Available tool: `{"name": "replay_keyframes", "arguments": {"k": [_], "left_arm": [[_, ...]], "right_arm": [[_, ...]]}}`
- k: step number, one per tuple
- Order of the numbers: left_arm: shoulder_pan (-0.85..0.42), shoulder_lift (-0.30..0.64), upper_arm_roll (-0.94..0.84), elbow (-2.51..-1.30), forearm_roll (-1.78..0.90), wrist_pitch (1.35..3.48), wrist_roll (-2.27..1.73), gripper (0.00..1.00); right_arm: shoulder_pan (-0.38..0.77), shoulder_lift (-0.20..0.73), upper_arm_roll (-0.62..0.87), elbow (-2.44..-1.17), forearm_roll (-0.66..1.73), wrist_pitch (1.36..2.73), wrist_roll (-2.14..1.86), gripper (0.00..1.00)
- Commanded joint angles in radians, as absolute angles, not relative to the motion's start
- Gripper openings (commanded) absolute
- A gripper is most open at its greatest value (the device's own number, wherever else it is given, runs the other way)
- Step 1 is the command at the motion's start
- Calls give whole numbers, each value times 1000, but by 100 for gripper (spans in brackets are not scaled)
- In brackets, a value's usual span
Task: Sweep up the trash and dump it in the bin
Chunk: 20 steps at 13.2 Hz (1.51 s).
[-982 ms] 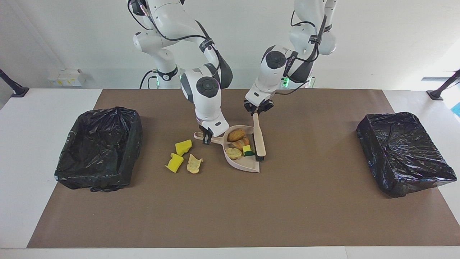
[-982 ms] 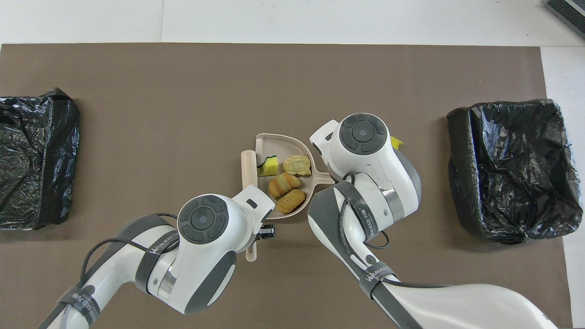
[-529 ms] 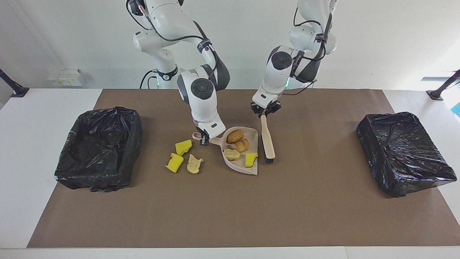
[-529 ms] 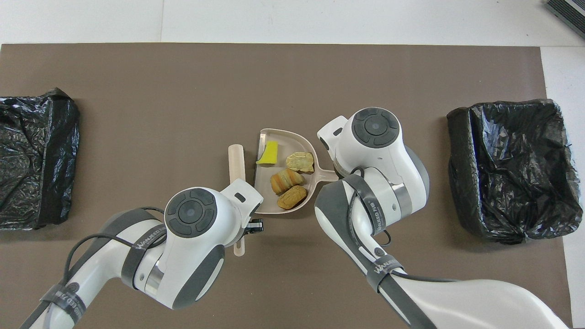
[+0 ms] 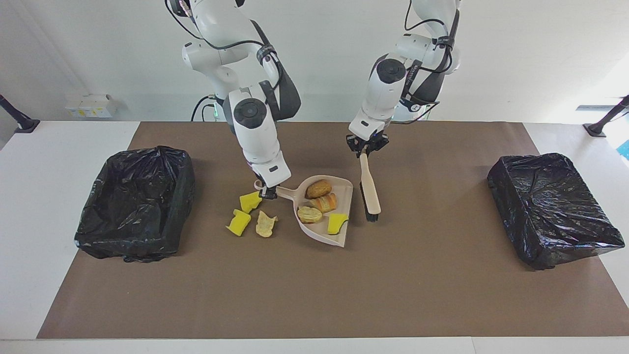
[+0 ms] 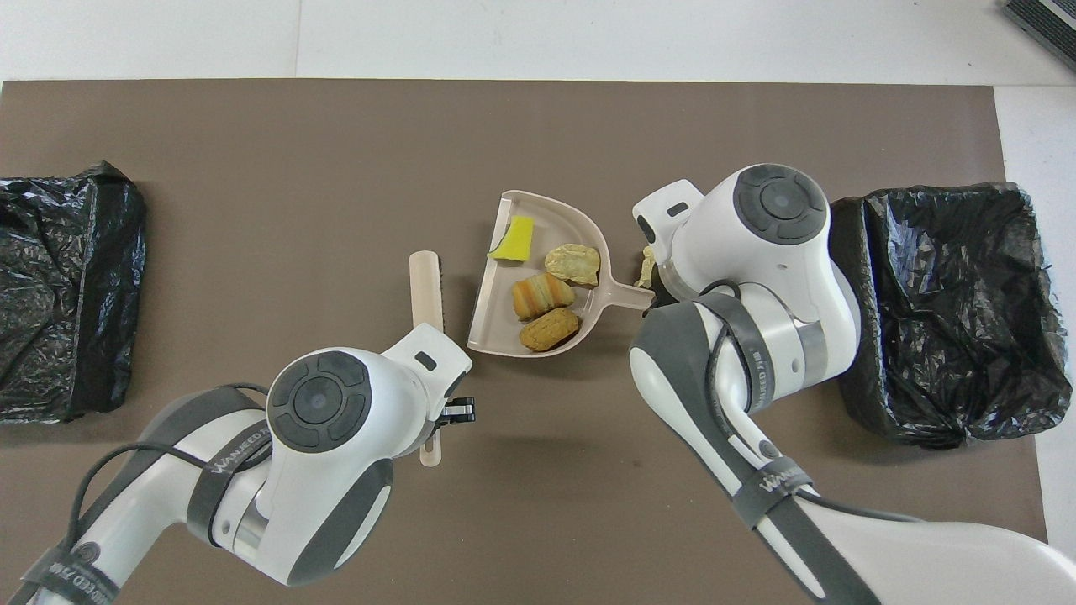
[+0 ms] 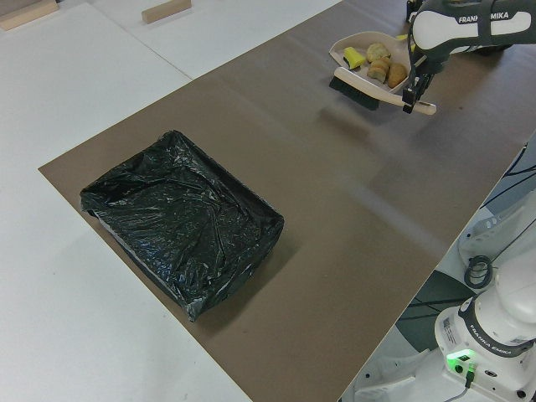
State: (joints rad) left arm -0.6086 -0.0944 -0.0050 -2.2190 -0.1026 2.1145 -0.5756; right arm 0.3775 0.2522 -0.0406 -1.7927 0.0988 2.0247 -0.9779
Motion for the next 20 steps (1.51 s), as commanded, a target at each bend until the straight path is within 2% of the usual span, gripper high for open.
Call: {"name": "replay_keyframes", "arguments": {"k": [1,5,8,13,17,19,20], "left_arm": [[-598,-170,-20,-2218,-84,2031,-603,0],[-667,-228,-35,-2293,-86,2007,-690,0],[-820,-253,-38,-2396,-86,2078,-808,0],[-1003,-239,-40,-2520,-100,2284,-949,0],[-1017,-224,-38,-2549,-100,2332,-991,0],[-1011,-212,-37,-2540,-100,2327,-971,100],[-1009,-207,-37,-2528,-100,2326,-974,100]], "right_arm": [[302,192,-29,-1802,127,2002,-1012,0],[151,158,-31,-1744,147,1853,-1116,0],[8,134,-37,-1701,146,1749,-1207,0],[-227,112,-44,-1701,126,1707,-1366,0],[-383,91,-48,-1704,-3,1687,-1506,0],[-446,89,-48,-1703,-82,1713,-1644,0],[-466,89,-48,-1704,-119,1753,-1707,0]]}}
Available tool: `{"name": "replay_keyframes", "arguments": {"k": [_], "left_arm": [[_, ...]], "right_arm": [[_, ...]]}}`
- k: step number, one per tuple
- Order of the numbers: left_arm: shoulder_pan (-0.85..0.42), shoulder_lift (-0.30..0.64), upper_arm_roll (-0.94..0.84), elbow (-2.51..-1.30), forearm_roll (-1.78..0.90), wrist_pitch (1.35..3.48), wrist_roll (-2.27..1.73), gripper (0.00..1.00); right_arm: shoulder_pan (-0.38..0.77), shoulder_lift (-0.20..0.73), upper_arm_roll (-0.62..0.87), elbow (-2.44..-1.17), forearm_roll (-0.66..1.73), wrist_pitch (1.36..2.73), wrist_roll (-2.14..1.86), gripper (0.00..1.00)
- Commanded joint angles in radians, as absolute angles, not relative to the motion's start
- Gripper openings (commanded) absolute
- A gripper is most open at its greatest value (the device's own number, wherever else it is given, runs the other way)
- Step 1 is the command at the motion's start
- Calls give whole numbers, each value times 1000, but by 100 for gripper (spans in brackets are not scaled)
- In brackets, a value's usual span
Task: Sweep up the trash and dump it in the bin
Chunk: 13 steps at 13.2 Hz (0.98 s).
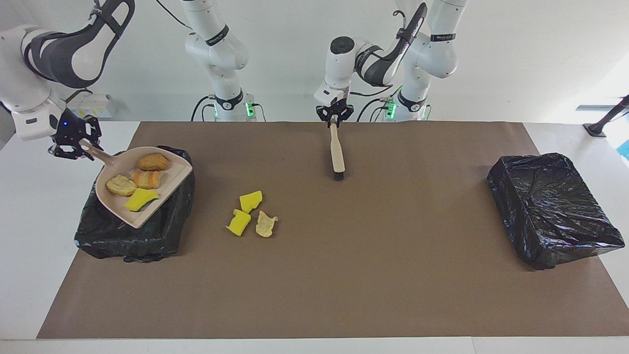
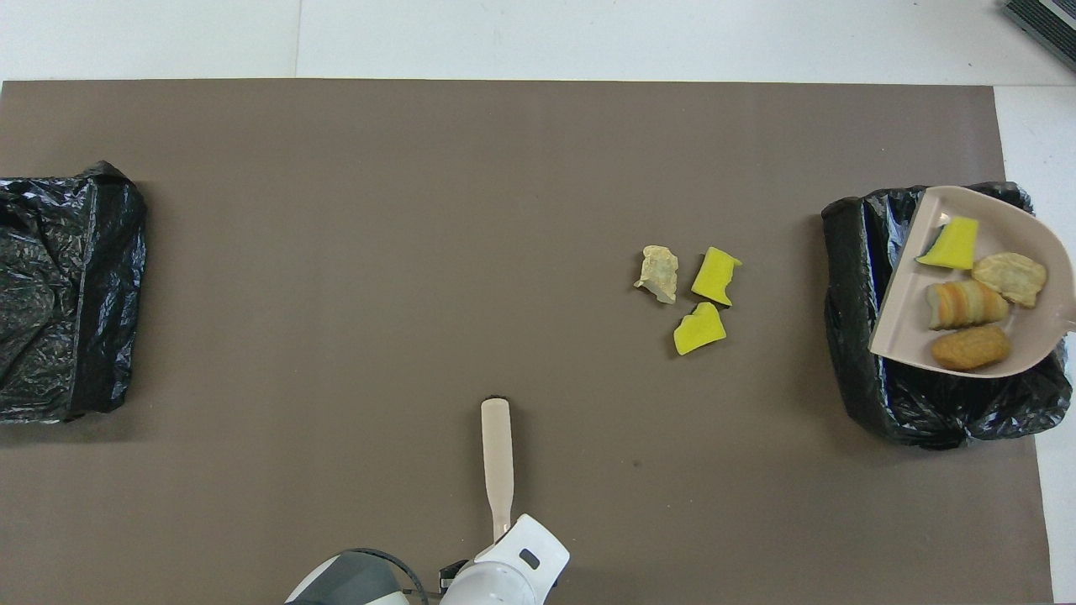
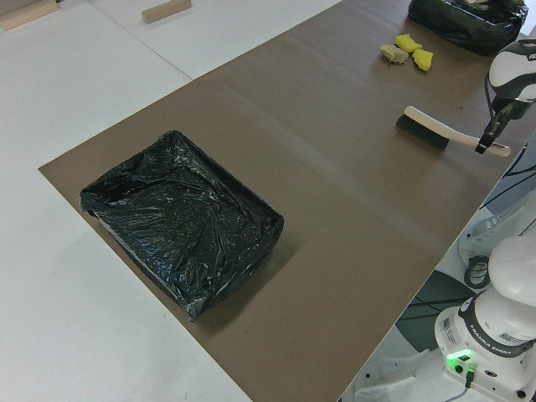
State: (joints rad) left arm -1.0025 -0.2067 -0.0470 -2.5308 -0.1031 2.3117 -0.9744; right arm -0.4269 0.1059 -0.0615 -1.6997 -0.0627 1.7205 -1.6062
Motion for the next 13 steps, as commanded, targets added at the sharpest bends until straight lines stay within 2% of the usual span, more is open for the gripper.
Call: {"name": "replay_keyframes", "arguments": {"k": [1,5,8,13], "left_arm": [[-990,-207,-35,-2507,-100,2298,-971,100],[-846,-219,-26,-2328,-100,2047,-855,100],[-705,-213,-26,-2226,-100,1979,-657,100],[-455,-167,-25,-2088,-98,1918,-271,100]], "right_arm": [[-486,89,-48,-1707,-152,1796,-1754,0],[-499,107,-46,-1713,-310,1989,-1885,0],[-476,124,-38,-1713,-411,2051,-1870,0],[-393,132,-38,-1713,-610,2068,-1845,0]]}}
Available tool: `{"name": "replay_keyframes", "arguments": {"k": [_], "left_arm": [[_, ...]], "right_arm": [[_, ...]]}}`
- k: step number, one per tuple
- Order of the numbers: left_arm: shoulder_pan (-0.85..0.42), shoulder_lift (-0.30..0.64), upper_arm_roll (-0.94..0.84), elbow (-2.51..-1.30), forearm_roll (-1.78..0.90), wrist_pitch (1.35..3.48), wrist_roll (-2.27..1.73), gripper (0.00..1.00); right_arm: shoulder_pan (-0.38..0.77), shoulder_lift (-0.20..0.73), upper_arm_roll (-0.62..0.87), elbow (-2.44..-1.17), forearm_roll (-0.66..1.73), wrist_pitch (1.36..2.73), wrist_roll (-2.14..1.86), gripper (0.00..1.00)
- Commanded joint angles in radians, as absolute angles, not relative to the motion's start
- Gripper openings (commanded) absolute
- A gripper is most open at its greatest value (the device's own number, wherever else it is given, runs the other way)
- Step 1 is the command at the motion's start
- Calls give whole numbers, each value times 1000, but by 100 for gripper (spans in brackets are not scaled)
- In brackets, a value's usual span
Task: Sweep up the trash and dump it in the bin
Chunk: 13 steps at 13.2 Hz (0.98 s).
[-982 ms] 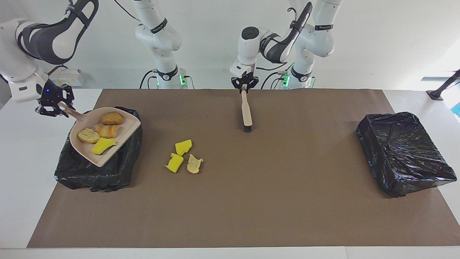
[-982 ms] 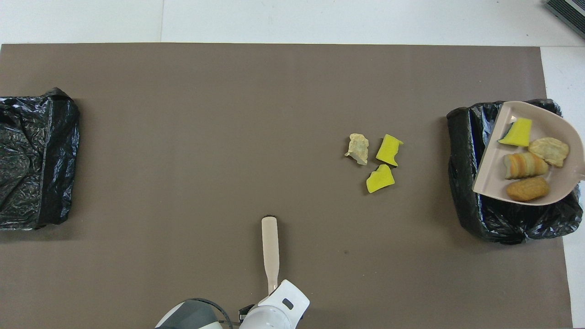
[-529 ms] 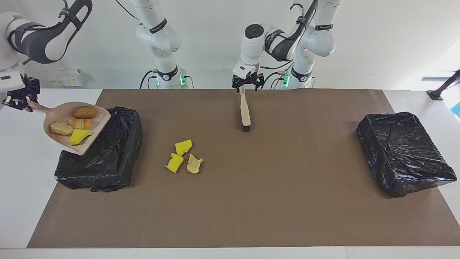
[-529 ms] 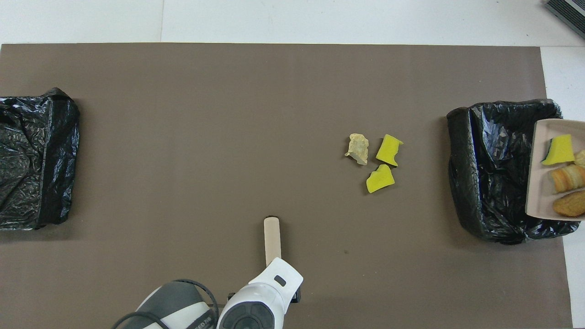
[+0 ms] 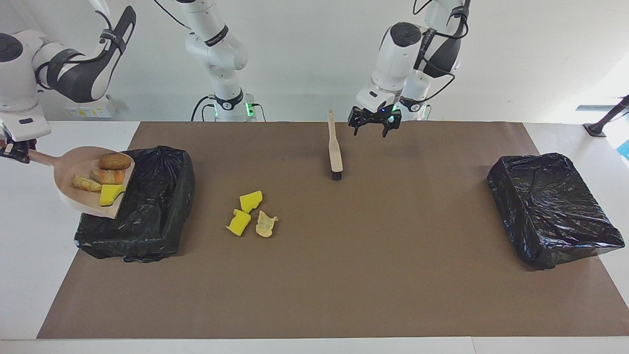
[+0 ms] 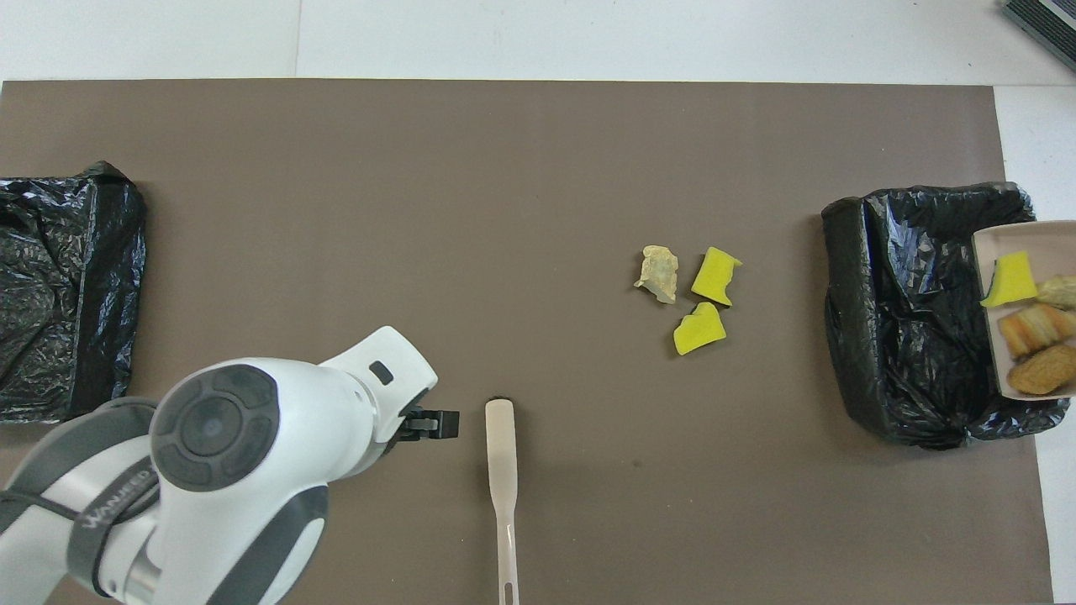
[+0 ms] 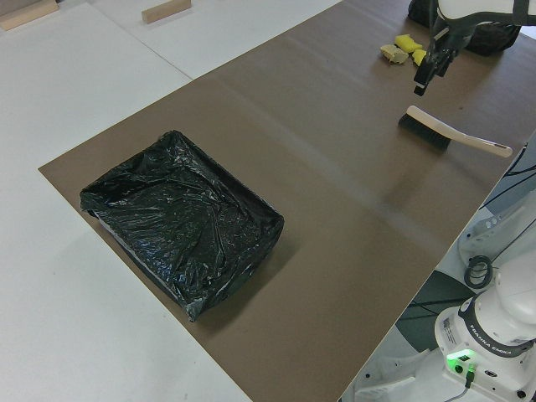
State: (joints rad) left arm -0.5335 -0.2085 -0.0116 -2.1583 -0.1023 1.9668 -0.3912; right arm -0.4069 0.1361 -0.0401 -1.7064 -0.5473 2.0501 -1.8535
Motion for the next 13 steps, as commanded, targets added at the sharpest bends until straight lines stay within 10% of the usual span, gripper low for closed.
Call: {"name": "replay_keyframes", "arguments": {"k": [1,13], "left_arm": [[-407,-146,-25,-2048,-98,1890,-202,100],[-19,-14,-18,-1757,-83,1760,71,100]], "right_arm": [[-379,132,-38,-1713,-644,2068,-1844,0],[-370,22,-8,-1677,-614,1990,-1746,0]]}}
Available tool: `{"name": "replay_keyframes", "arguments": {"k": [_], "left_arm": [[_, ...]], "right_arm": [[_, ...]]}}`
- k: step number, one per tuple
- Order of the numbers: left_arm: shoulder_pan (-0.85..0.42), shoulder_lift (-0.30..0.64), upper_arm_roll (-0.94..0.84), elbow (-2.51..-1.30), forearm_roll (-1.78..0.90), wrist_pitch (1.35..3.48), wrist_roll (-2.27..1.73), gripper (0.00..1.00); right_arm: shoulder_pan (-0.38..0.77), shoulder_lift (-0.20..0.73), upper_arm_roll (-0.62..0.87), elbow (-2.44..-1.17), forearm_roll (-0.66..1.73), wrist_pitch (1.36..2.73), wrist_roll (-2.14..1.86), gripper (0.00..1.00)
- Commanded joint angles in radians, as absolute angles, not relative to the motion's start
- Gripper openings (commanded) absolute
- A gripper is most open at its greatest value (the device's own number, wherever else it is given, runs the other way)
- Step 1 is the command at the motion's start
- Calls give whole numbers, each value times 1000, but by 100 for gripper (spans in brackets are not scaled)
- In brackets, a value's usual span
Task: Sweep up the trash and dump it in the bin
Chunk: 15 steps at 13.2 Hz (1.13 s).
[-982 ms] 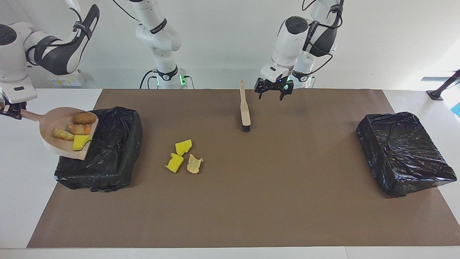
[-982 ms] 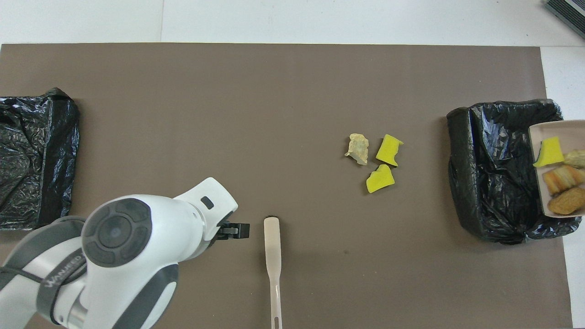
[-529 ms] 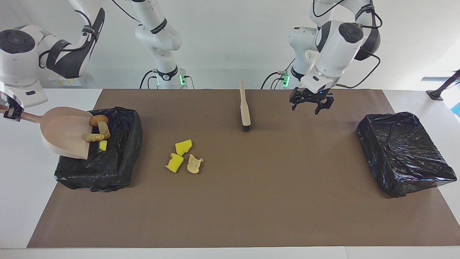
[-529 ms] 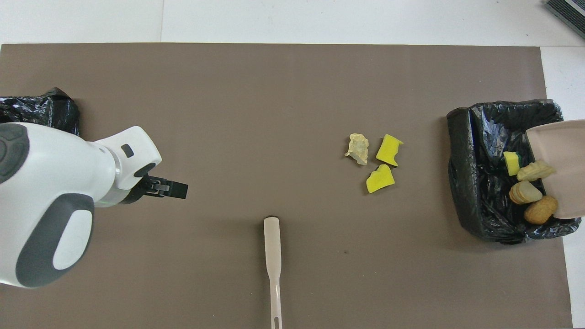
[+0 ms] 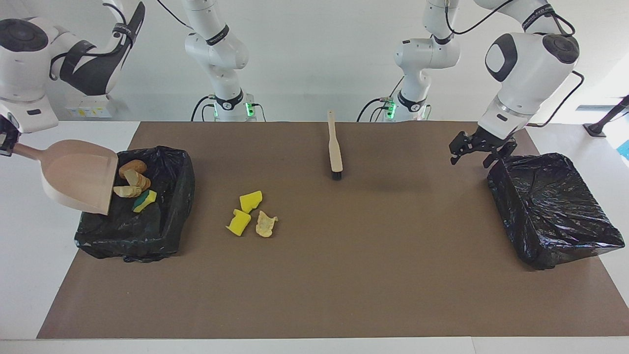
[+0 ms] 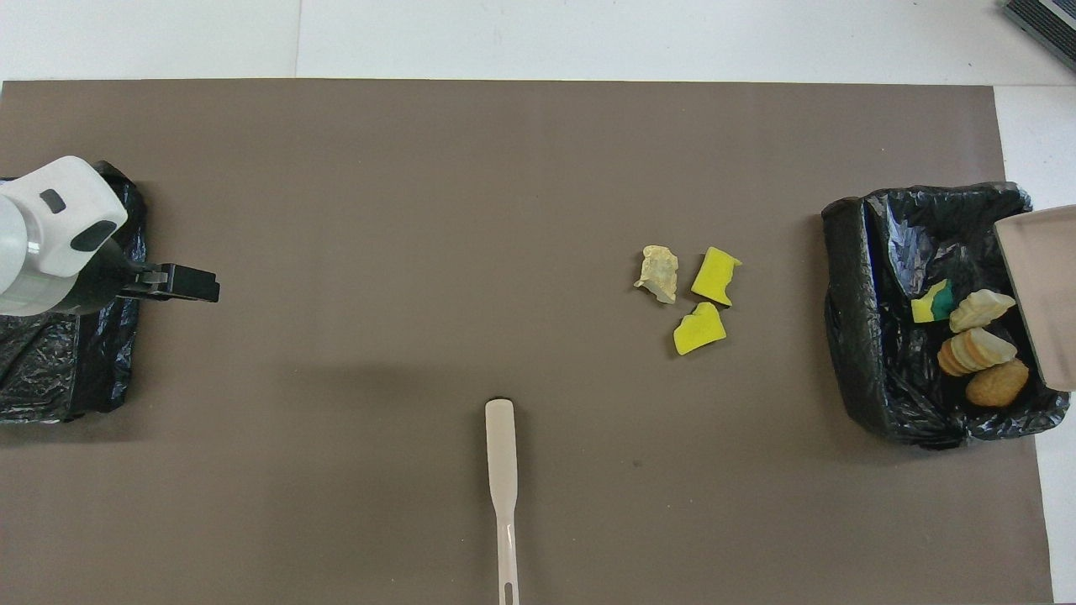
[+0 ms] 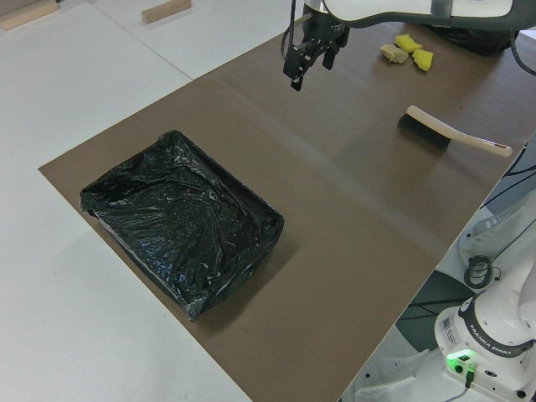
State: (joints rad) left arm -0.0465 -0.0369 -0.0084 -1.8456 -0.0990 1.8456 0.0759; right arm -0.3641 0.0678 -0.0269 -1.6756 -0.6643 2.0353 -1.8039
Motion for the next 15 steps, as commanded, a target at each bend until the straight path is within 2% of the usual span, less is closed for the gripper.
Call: {"name": "replay_keyframes", "arguments": {"k": [1,6,10,15], "left_arm": [[-14,-17,-17,-1729,-83,1720,68,100],[-20,-51,-17,-1599,-34,1539,-38,100],[-25,-63,-17,-1609,-34,1552,-25,100],[-29,-60,-17,-1614,-14,1612,48,100]], "right_arm": [[-370,9,-2,-1663,-557,1955,-1712,0],[-370,9,164,-1624,-450,1749,-1319,0],[-364,0,389,-1638,-359,1652,-798,0],[-102,129,410,-1628,-217,1709,-70,0]]}}
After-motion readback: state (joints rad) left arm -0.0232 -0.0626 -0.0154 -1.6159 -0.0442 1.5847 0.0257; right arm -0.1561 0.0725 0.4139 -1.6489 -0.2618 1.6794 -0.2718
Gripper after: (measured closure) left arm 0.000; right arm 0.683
